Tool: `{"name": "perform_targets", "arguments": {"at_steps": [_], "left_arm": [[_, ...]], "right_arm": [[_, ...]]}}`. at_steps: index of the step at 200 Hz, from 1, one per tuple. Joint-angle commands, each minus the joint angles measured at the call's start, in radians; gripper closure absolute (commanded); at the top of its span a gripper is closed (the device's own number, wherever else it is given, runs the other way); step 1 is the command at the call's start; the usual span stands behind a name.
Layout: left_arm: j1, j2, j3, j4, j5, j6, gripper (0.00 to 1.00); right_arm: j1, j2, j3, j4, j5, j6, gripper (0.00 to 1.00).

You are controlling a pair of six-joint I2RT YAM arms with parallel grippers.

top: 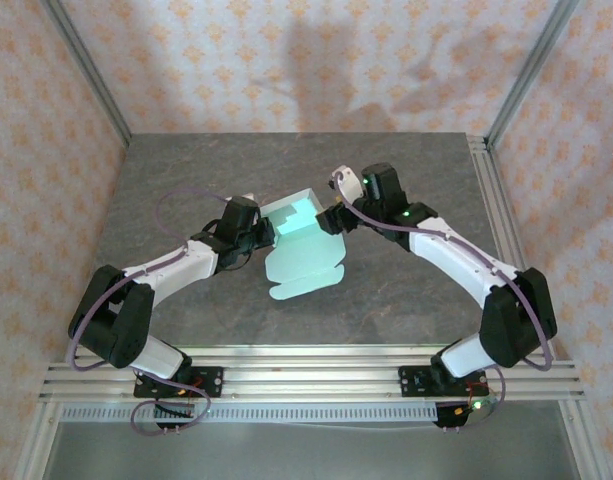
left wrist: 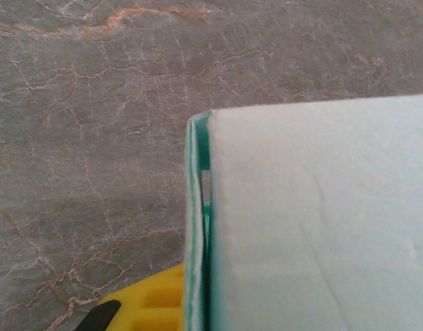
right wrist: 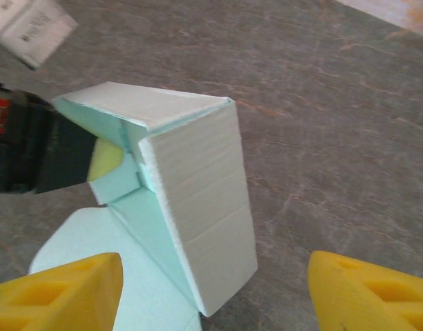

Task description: Fold the paper box

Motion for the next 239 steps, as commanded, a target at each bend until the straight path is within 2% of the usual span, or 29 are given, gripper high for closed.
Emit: {"name": "perform_targets", "arguments": {"at_steps": [1,32,51,80,121,145,165,186,215,239], "left_arm": [[-0.004,-0.02,0.031,0.0,0.032,0.02,1.0],[-0.003,-0.015,0.041,0.001,0.079,0.03,1.0],[-0.003,-0.014,0.039,0.003,0.087,0.036,1.0],[-0.003,-0.012,0.04,0.006,0.097,0.038,1.0],[-0.003,-0.005,0.043,0.001,0.097,0.046,1.0],[-0.002,-0.003,0.044,-0.007,0.087,0.042,1.0],[-0.001,-0.006,0.051,-0.041,0.044,0.035,1.0],[0.001,-0.02,0.062,-0.102,-0.017,0.045,1.0],[0.012,-0.018,0.126,-0.279,-0.069,0.125,1.0],[0.028,0.02,0.222,-0.475,-0.077,0.201,1.0]], "right_arm": [[-0.026,0.013,0.001,-0.014,-0.203,-0.024,0.29],[-0.041,0.07,0.038,-0.033,-0.262,-0.05,0.3],[-0.046,0.114,0.089,-0.108,-0.295,-0.102,0.31],[-0.05,0.172,0.149,-0.174,-0.298,-0.142,0.33],[-0.05,0.211,0.19,-0.203,-0.317,-0.145,0.44],[-0.05,0.201,0.192,-0.206,-0.29,-0.136,0.43],[-0.05,0.164,0.161,-0.149,-0.239,-0.083,0.35],[-0.05,0.099,0.091,-0.034,-0.131,0.002,0.31],[-0.051,0.032,0.016,0.085,0.076,0.139,0.3],[-0.052,-0.017,-0.044,0.16,0.152,0.235,0.3]]}}
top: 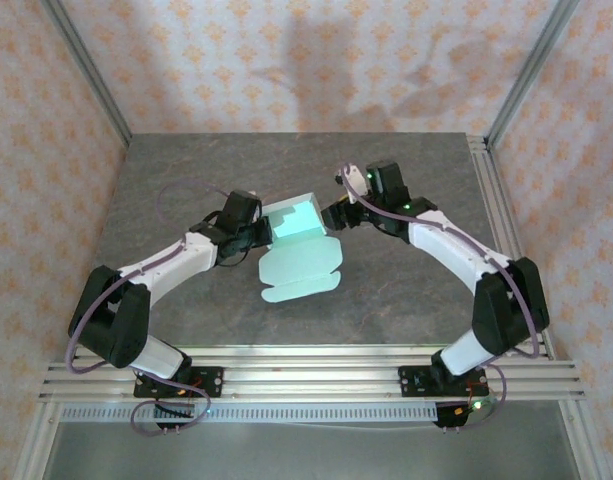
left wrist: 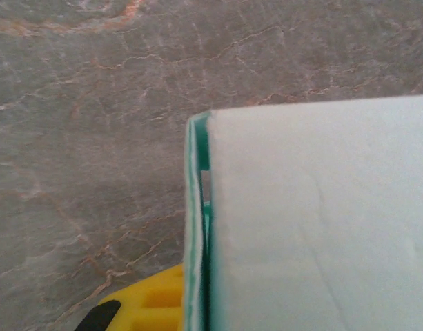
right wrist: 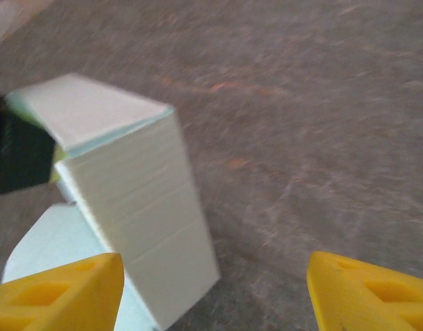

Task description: Fold the paper box

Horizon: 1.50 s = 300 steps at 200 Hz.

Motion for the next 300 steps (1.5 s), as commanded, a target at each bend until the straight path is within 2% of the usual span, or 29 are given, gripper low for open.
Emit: {"name": "perform_targets", "arguments": {"at_steps": [1,22,65,106,122,159,191,220,256,274,300], "left_arm": [[0.019,0.021,0.105,-0.241,-0.057,0.11,1.0],[0.026,0.068,0.199,-0.409,-0.077,0.174,1.0],[0.063,0.239,0.41,-0.689,-0.013,0.313,1.0],[0.064,0.414,0.65,-0.944,-0.076,0.411,1.0],[0.064,0.485,0.717,-1.015,-0.069,0.468,1.0],[0.064,0.619,0.851,-1.177,-0.094,0.533,1.0],[0.064,0.7,0.899,-1.243,-0.103,0.568,1.0],[0.064,0.765,0.913,-1.282,-0.134,0.588,1.0],[0.064,0.767,0.918,-1.277,-0.15,0.588,0.68],[0.061,0.751,0.927,-1.271,-0.127,0.593,0.59],[0.057,0.719,0.922,-1.264,-0.125,0.596,0.52]], "right_arm": [[0.001,-0.068,-0.051,0.142,0.152,0.143,0.3],[0.002,-0.109,-0.089,0.17,0.141,0.2,0.3],[0.001,-0.119,-0.127,0.188,0.054,0.281,0.3],[0.006,-0.068,-0.144,0.239,-0.041,0.352,0.29],[0.012,-0.045,-0.159,0.256,-0.063,0.326,0.29],[0.036,0.01,-0.133,0.211,-0.014,0.195,0.28],[0.087,0.095,-0.079,0.192,0.025,0.07,0.31],[0.122,0.184,-0.005,0.176,0.029,0.049,0.31],[0.14,0.218,0.025,0.185,0.02,0.051,0.31],[0.139,0.22,0.02,0.188,0.021,0.046,0.3],[0.139,0.218,0.014,0.182,0.021,0.037,0.3]]}}
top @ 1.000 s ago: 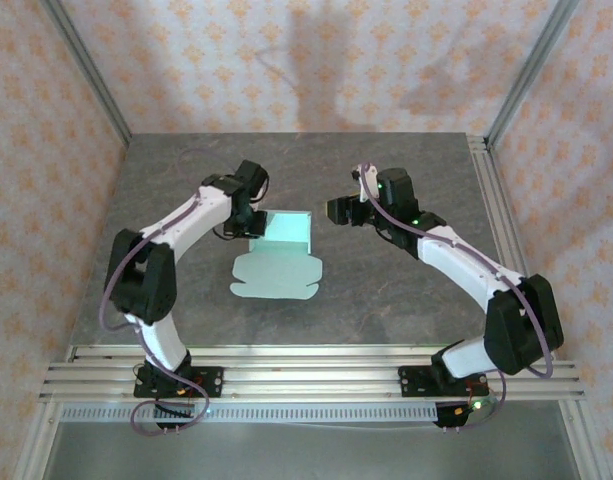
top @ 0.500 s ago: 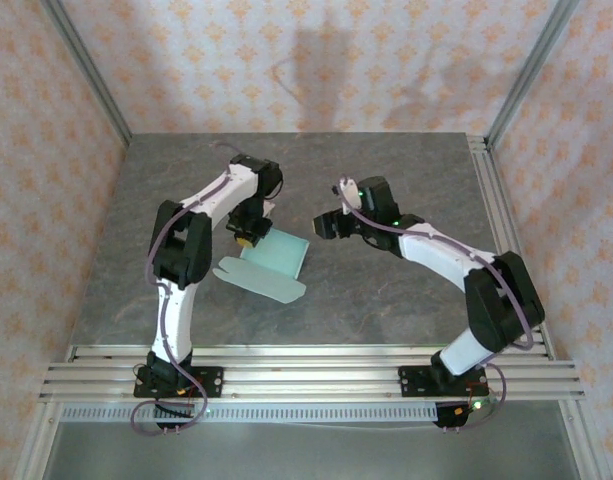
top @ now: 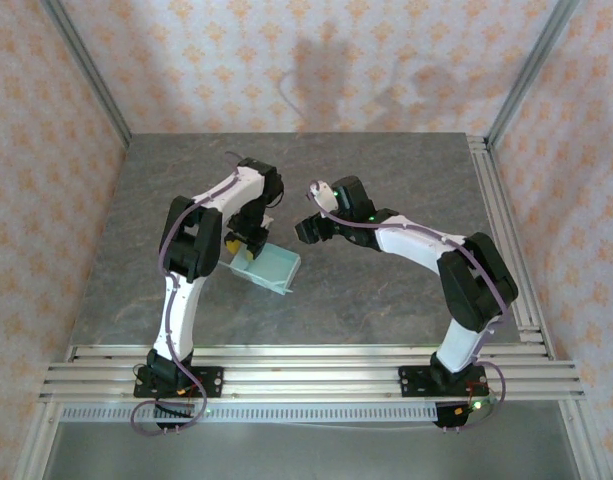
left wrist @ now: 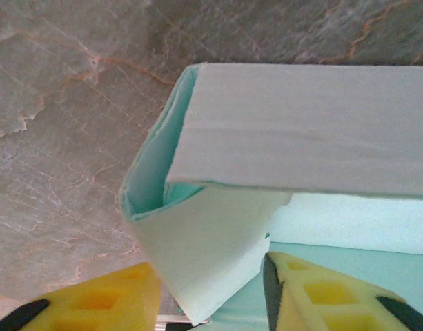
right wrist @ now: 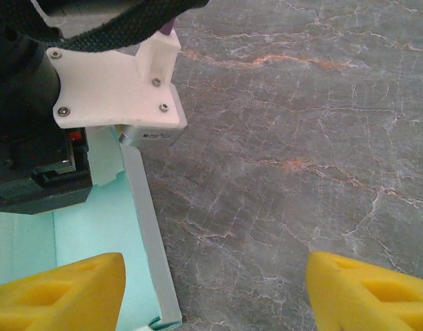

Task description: Fold the paper box

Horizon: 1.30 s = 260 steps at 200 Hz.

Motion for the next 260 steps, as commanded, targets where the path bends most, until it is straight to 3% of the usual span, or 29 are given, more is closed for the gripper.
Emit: {"name": "perform_targets", "arguments": {"at_steps": [1,29,32,36,40,100,117,162,178,216,260], "left_arm": [[-0.002,-0.058,0.016,-0.031,-0.015,0.018,0.52],[-0.001,-0.15,-0.008,0.016,-0.03,0.006,0.41],[-0.001,-0.164,-0.01,0.026,-0.037,-0.003,0.31],[-0.001,-0.183,-0.013,0.038,-0.049,-0.011,0.04],[-0.001,-0.202,-0.015,0.05,-0.061,-0.025,0.0],[0.066,-0.534,-0.14,0.263,-0.21,-0.186,0.0],[0.084,-0.667,-0.23,0.366,-0.318,-0.251,0.0],[0.094,-1.009,-0.496,0.589,-0.356,-0.337,0.0],[0.093,-1.087,-0.568,0.592,-0.441,-0.35,0.0],[0.096,-1.197,-0.661,0.585,-0.472,-0.332,0.0],[0.095,-1.172,-0.674,0.598,-0.44,-0.311,0.0]], "right_arm": [[0.001,0.003,0.02,-0.002,0.005,-0.027,0.3],[0.002,-0.001,0.008,0.004,-0.009,-0.027,0.3],[0.002,-0.001,0.007,0.005,-0.01,-0.028,0.3],[0.001,0.0,0.007,0.006,-0.01,-0.027,0.3],[0.002,0.001,0.007,0.006,-0.011,-0.027,0.3],[0.055,0.077,0.086,-0.066,0.039,-0.093,0.3],[0.089,0.119,0.132,-0.101,0.076,-0.119,0.3],[0.204,0.27,0.297,-0.193,0.234,-0.192,0.3],[0.232,0.322,0.35,-0.198,0.288,-0.195,0.31],[0.251,0.445,0.473,-0.235,0.398,-0.121,0.32],[0.211,0.442,0.477,-0.25,0.546,-0.005,0.33]]}}
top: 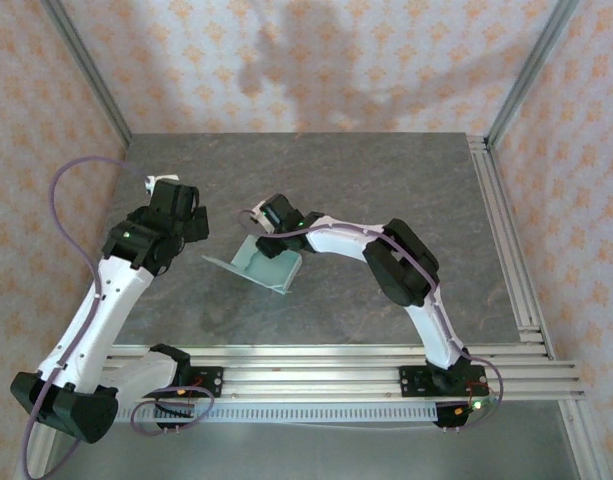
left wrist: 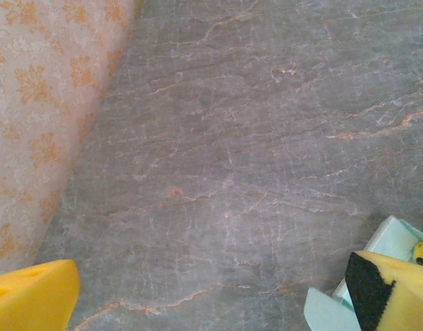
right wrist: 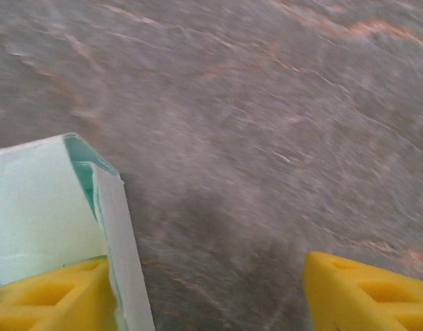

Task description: Fold the paper box

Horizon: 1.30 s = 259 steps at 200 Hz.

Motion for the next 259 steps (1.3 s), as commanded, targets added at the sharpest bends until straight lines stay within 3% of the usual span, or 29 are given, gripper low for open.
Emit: {"name": "perform_targets", "arguments": {"at_steps": [1,92,110,136,168,192,235,259], "left_arm": [[-0.001,0.02,-0.012,0.038,-0.024,0.005,0.0],[-0.001,0.155,0.031,0.121,0.09,0.007,0.0],[-0.001,0.156,0.021,0.131,0.099,-0.001,0.0],[-0.001,0.149,-0.011,0.163,0.137,-0.007,0.0],[-0.001,0.151,-0.052,0.216,0.241,-0.009,0.0],[-0.001,0.137,-0.082,0.239,0.29,-0.037,0.0],[0.0,0.077,-0.149,0.221,0.276,-0.054,0.0],[0.0,0.052,-0.174,0.209,0.266,-0.056,0.0]], "right_arm": [[-0.039,-0.016,0.017,-0.035,0.127,0.096,0.33],[-0.215,-0.271,-0.321,-0.004,0.129,0.263,0.34],[-0.23,-0.355,-0.4,0.03,0.045,0.21,0.34],[-0.286,-0.446,-0.458,0.071,-0.168,0.097,0.33],[-0.393,-0.379,-0.359,0.052,-0.394,-0.049,0.31],[-0.435,-0.256,-0.198,-0.081,-0.516,-0.183,0.33],[-0.433,-0.04,0.14,-0.417,-0.611,-0.359,0.41],[-0.413,0.041,0.254,-0.524,-0.587,-0.39,0.51]]}}
